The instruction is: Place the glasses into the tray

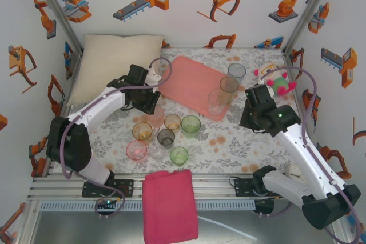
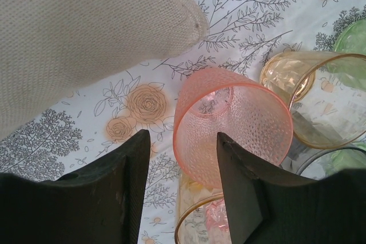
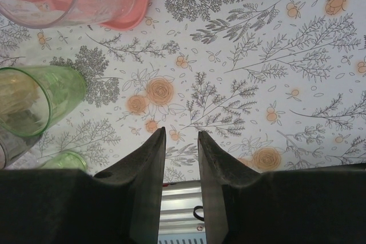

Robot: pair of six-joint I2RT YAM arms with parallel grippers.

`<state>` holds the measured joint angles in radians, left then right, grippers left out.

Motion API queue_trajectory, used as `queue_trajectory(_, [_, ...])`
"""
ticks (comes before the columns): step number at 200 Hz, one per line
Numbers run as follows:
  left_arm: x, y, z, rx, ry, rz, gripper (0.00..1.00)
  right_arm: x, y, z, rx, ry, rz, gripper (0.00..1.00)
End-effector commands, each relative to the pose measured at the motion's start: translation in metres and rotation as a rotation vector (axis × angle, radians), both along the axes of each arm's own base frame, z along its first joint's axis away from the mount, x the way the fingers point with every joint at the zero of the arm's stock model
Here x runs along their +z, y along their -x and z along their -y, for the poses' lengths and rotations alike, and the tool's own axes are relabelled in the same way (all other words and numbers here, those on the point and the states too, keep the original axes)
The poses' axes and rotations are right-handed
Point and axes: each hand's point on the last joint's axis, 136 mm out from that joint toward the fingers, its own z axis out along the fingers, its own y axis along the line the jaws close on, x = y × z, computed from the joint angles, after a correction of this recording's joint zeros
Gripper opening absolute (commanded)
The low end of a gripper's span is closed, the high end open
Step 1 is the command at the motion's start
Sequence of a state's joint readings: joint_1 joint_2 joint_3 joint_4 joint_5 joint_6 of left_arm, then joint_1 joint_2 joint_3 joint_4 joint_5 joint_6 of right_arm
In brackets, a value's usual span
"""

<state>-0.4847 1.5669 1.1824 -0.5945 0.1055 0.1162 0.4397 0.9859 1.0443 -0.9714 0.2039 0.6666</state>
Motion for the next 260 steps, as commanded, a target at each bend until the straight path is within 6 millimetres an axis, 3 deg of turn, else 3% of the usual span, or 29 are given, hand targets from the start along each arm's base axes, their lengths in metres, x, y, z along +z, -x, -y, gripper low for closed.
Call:
queue_trajectory(1, [-0.004,0.0,0.0,-0.005,-0.02,0.003,0.48,0.0,-0.002,0.007,-0.039,0.011,0.021,0.31])
queue_trajectory(127, [-0.011,-0.003,0.005,-0.009,-0.03,-0.018,0.35,-0.005,-0.002,0.008,-0.044,0.018,0.017,0.31])
queue_trajectory(171, [-0.009,-0.008,0.004,0.007,-0.047,-0.009,0.18,-0.005,-0.001,0.01,-0.046,0.023,0.022,0.31])
queue_trajectory(224, [-0.009,-0.01,0.003,0.021,-0.068,-0.005,0.12,-0.007,0.001,0.013,-0.052,0.03,0.026,0.31])
queue_trajectory(260, [0.002,-0.011,0.004,0.023,-0.063,0.006,0.06,-0.008,0.002,0.013,-0.053,0.034,0.024,0.3])
